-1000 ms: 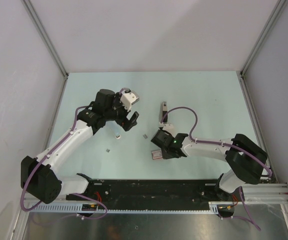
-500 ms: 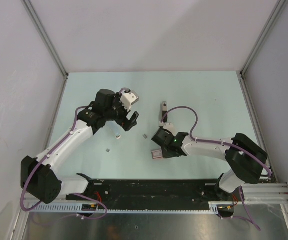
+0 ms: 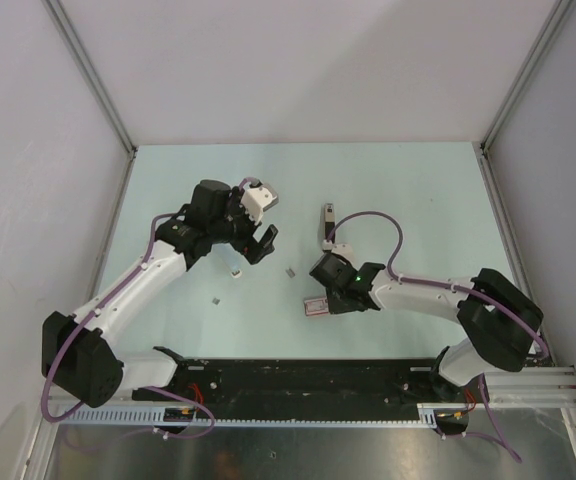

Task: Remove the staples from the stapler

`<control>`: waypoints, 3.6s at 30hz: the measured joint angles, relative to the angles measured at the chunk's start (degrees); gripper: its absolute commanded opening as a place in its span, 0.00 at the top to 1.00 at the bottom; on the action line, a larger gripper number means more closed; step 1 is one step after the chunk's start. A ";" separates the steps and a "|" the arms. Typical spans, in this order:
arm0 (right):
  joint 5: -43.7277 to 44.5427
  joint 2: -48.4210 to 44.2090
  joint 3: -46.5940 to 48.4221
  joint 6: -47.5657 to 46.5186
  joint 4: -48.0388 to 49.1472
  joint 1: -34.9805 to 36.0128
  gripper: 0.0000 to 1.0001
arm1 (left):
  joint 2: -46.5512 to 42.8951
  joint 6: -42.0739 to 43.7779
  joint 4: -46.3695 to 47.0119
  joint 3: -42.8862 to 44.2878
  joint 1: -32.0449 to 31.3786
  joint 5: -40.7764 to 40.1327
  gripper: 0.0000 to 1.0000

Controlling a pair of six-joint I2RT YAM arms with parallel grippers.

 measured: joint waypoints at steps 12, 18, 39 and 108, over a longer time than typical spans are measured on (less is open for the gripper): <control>-0.74 -1.40 -0.46 -0.90 1.01 -0.26 0.94 | 0.00 -0.02 0.00 -0.02 0.00 0.15 0.01; -1.49 -1.38 -0.66 -1.31 1.16 -0.68 0.90 | 0.00 -0.02 -0.02 -0.09 0.00 0.17 0.01; -2.99 -1.25 -0.74 -1.92 1.60 -1.68 0.82 | 0.00 -0.02 -0.02 -0.24 0.00 1.14 0.01; -2.71 -3.63 -1.79 -1.33 1.84 -2.43 0.93 | -0.02 0.00 -1.09 -0.24 0.00 2.75 0.00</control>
